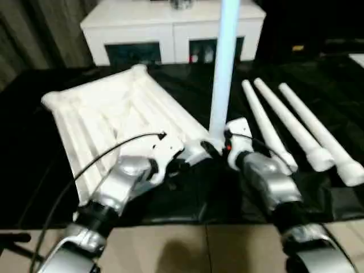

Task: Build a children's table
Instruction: Rotate leg to tighten

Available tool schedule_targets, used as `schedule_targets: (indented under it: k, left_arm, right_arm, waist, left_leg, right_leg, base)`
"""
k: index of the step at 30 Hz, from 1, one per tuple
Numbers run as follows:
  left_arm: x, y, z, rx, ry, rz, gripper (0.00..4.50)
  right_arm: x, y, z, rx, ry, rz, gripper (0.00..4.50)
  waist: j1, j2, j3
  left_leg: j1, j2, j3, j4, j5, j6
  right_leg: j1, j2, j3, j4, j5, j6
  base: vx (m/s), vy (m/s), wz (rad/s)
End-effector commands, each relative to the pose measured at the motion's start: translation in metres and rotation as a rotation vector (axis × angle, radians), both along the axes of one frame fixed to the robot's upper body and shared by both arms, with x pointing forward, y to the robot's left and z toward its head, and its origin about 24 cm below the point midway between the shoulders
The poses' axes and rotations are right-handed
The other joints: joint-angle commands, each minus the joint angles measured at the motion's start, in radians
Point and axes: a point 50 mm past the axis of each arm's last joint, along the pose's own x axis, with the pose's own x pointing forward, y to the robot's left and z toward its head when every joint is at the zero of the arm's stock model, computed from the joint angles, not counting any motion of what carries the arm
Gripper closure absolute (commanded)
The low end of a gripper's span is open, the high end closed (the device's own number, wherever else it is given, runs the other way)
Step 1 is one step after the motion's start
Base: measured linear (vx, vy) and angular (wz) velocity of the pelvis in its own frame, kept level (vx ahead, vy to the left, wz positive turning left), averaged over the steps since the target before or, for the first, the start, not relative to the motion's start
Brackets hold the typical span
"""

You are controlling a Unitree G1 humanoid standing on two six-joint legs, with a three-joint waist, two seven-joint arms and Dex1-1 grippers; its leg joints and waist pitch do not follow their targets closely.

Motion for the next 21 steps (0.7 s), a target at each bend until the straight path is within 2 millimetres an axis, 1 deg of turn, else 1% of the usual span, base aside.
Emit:
schedule_targets:
  k: [1,2,3,4,5,6,8,9,10,11,12,13,15,16,18,20,21]
  left_arm:
    - [-0.014,0.002,-0.008,-0.032,0.057,-0.102,4.50]
    - [-0.020,0.005,-0.006,-0.069,0.078,-0.162,4.50]
    - [-0.025,0.008,-0.004,-0.088,0.098,-0.204,4.50]
    - [-0.028,0.009,-0.003,-0.097,0.111,-0.230,4.50]
    - [-0.030,0.011,-0.004,-0.092,0.122,-0.247,4.50]
    - [-0.032,0.014,-0.004,-0.087,0.132,-0.264,4.50]
    - [-0.034,0.017,-0.004,-0.081,0.141,-0.283,4.50]
    - [-0.036,0.018,-0.004,-0.083,0.151,-0.297,4.50]
    - [-0.037,0.020,-0.003,-0.083,0.154,-0.308,4.50]
    - [-0.037,0.020,-0.003,-0.083,0.154,-0.309,4.50]
    - [-0.038,0.021,-0.002,-0.084,0.153,-0.310,4.50]
    - [-0.038,0.023,-0.002,-0.080,0.151,-0.305,4.50]
    - [-0.037,0.024,-0.002,-0.074,0.147,-0.299,4.50]
    - [-0.037,0.025,-0.002,-0.073,0.146,-0.298,4.50]
    - [-0.037,0.025,-0.002,-0.073,0.147,-0.300,4.50]
    - [-0.037,0.026,-0.002,-0.072,0.148,-0.302,4.50]
    - [-0.036,0.026,-0.002,-0.071,0.147,-0.299,4.50]
  right_arm:
    - [-0.008,-0.001,0.008,-0.007,-0.026,0.138,0.59]
    - [-0.015,-0.006,0.009,-0.025,-0.023,0.235,0.59]
    - [-0.022,-0.010,0.009,-0.031,-0.012,0.308,0.59]
    - [-0.026,-0.013,0.009,-0.033,-0.002,0.353,0.59]
    - [-0.028,-0.015,0.010,-0.041,0.002,0.377,0.59]
    - [-0.031,-0.018,0.011,-0.051,0.006,0.401,0.59]
    - [-0.034,-0.022,0.012,-0.053,0.014,0.438,0.59]
    - [-0.037,-0.025,0.013,-0.052,0.019,0.463,0.59]
    - [-0.039,-0.028,0.015,-0.061,0.019,0.497,0.59]
    - [-0.039,-0.028,0.015,-0.061,0.019,0.498,0.59]
    - [-0.041,-0.030,0.016,-0.066,0.023,0.515,0.59]
    - [-0.042,-0.031,0.016,-0.069,0.027,0.529,0.59]
    - [-0.042,-0.032,0.016,-0.069,0.028,0.536,0.59]
    - [-0.042,-0.032,0.016,-0.069,0.028,0.537,0.74]
    - [-0.043,-0.031,0.016,-0.063,0.030,0.544,0.74]
    - [-0.043,-0.030,0.015,-0.058,0.035,0.549,1.08]
    - [-0.044,-0.030,0.014,-0.056,0.038,0.548,1.08]
  waist:
    - [0.002,-0.014,-0.058]
    - [0.006,-0.007,-0.058]
    - [0.008,-0.010,-0.058]
    - [0.011,-0.009,-0.058]
    - [0.012,-0.007,-0.058]
    - [0.012,-0.008,-0.058]
    - [0.014,-0.010,-0.057]
    - [0.015,-0.013,-0.054]
    - [0.017,-0.013,-0.053]
    - [0.017,-0.013,-0.052]
    - [0.018,-0.017,-0.051]
    - [0.018,-0.018,-0.052]
    - [0.018,-0.016,-0.052]
    - [0.018,-0.016,-0.052]
    - [0.018,-0.017,-0.053]
    - [0.019,-0.018,-0.056]
    - [0.019,-0.019,-0.056]
  left_leg:
    - [0.004,0.039,-0.008,-0.063,-0.081,0.111]
    - [0.007,0.043,-0.010,-0.065,-0.110,0.105]
    - [0.008,0.044,-0.010,-0.065,-0.115,0.107]
    - [0.010,0.046,-0.008,-0.064,-0.117,0.112]
    - [0.008,0.046,-0.008,-0.063,-0.109,0.116]
    - [0.010,0.045,-0.007,-0.063,-0.106,0.117]
    - [0.010,0.046,-0.006,-0.064,-0.112,0.113]
    - [0.009,0.045,-0.005,-0.066,-0.129,0.107]
    - [0.011,0.046,-0.005,-0.067,-0.148,0.099]
    - [0.010,0.047,-0.006,-0.068,-0.154,0.096]
    - [0.008,0.046,-0.006,-0.069,-0.158,0.088]
    - [0.009,0.046,-0.006,-0.069,-0.158,0.087]
    - [0.010,0.045,-0.006,-0.068,-0.156,0.084]
    - [0.010,0.045,-0.006,-0.068,-0.154,0.083]
    - [0.009,0.043,-0.006,-0.067,-0.144,0.083]
    - [0.008,0.043,-0.007,-0.063,-0.117,0.093]
    - [0.007,0.043,-0.007,-0.063,-0.112,0.097]
  right_leg:
    - [0.053,-0.044,0.028,-0.057,0.021,-0.283]
    - [0.056,-0.044,0.028,-0.056,0.008,-0.276]
    - [0.057,-0.043,0.027,-0.057,0.014,-0.274]
    - [0.054,-0.041,0.028,-0.055,0.034,-0.281]
    - [0.053,-0.041,0.028,-0.053,0.044,-0.284]
    - [0.051,-0.041,0.028,-0.053,0.047,-0.289]
    - [0.051,-0.043,0.029,-0.054,0.028,-0.294]
    - [0.051,-0.044,0.030,-0.057,-0.003,-0.293]
    - [0.051,-0.046,0.031,-0.060,-0.032,-0.289]
    - [0.052,-0.046,0.031,-0.060,-0.043,-0.287]
    - [0.052,-0.046,0.033,-0.061,-0.061,-0.279]
    - [0.052,-0.046,0.033,-0.061,-0.064,-0.277]
    - [0.050,-0.046,0.033,-0.062,-0.071,-0.276]
    - [0.050,-0.045,0.033,-0.062,-0.072,-0.275]
    - [0.051,-0.045,0.033,-0.061,-0.065,-0.274]
    - [0.052,-0.045,0.032,-0.057,-0.028,-0.279]
    - [0.052,-0.044,0.032,-0.056,-0.022,-0.281]
  base:
    - [0.000,0.000,0.00]
    - [0.000,0.000,0.00]
    - [0.000,0.000,0.00]
    - [0.000,0.000,0.00]
    - [0.000,0.000,0.00]
    - [0.000,0.000,0.00]
    - [0.000,0.000,0.00]
    - [0.000,0.000,0.00]
    - [0.000,0.000,0.00]
    - [0.000,0.000,0.00]
    - [0.000,0.000,0.00]
    - [0.000,0.000,0.00]
    - [0.000,0.000,0.00]
    - [0.000,0.000,0.00]
    - [0.000,0.000,0.00]
    - [0.000,0.000,0.00]
    - [0.000,0.000,0.00]
